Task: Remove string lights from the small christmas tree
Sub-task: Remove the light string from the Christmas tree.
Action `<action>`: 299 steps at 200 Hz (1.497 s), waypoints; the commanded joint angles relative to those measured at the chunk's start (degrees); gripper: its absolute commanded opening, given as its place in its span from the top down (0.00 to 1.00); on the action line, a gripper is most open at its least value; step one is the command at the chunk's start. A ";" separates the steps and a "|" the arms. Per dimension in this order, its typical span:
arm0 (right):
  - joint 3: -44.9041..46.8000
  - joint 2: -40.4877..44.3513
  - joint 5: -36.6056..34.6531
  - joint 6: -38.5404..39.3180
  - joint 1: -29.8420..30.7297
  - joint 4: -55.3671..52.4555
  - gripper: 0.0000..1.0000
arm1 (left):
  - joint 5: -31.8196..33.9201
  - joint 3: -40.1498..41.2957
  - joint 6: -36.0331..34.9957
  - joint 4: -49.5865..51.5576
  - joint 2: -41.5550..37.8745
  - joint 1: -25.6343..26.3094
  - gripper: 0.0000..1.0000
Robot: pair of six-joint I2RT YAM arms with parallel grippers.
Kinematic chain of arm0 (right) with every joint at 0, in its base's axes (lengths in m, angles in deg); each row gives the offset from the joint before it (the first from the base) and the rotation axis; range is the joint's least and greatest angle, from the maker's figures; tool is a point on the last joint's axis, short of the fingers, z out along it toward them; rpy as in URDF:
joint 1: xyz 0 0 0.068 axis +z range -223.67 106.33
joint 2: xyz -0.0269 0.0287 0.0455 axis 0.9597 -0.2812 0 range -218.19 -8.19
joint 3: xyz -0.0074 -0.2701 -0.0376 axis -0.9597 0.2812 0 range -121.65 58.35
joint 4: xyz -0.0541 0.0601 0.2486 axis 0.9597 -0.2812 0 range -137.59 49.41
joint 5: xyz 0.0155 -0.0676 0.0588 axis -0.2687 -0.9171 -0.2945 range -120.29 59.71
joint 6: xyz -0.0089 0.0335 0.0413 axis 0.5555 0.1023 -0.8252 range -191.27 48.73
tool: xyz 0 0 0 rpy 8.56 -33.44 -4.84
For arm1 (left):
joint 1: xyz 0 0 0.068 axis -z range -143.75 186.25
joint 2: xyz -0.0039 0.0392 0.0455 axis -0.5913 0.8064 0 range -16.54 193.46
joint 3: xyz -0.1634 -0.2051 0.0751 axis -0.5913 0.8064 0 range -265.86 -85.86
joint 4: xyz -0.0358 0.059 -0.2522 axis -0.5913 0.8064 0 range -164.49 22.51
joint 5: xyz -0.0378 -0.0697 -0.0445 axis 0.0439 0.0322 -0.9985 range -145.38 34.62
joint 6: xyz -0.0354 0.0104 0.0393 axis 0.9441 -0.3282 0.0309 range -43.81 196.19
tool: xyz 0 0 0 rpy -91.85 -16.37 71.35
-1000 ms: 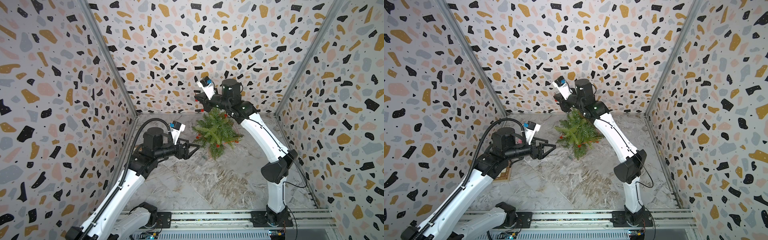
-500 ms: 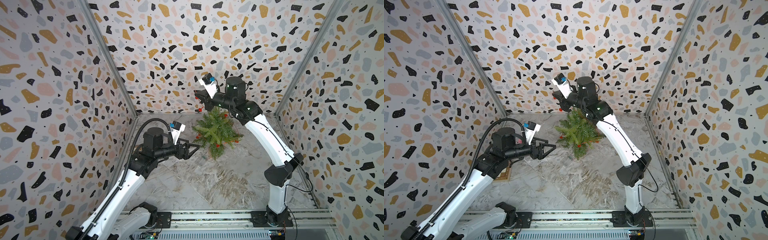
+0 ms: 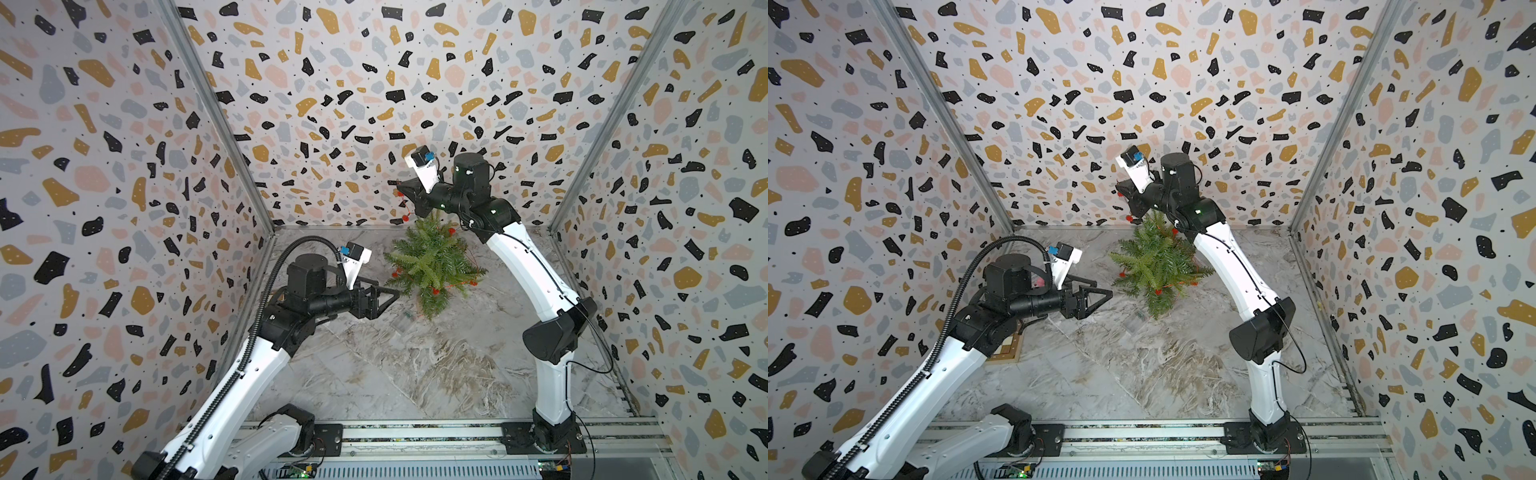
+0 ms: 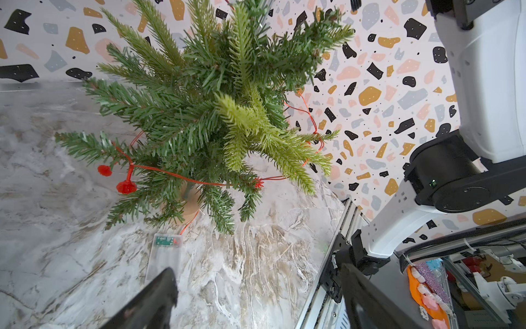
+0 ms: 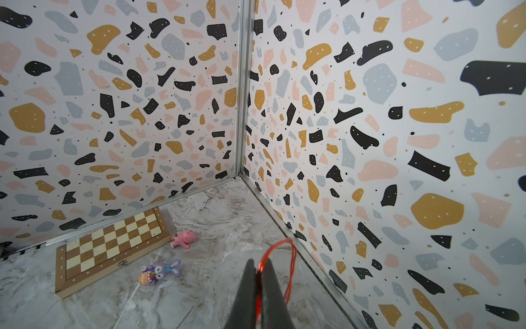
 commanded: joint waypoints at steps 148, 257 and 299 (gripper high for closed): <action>-3.09 -1.22 -8.09 -0.68 -2.25 7.09 1.00 | -0.82 -0.97 -1.33 -1.47 0.49 -0.25 0.11; -3.21 1.08 -11.15 -1.21 -6.29 6.75 1.00 | -0.74 -2.62 -1.33 -1.21 2.42 -0.27 0.10; -3.28 1.93 -11.46 -0.96 -7.60 6.69 1.00 | -0.22 -2.55 -1.09 -1.38 2.42 -0.32 0.10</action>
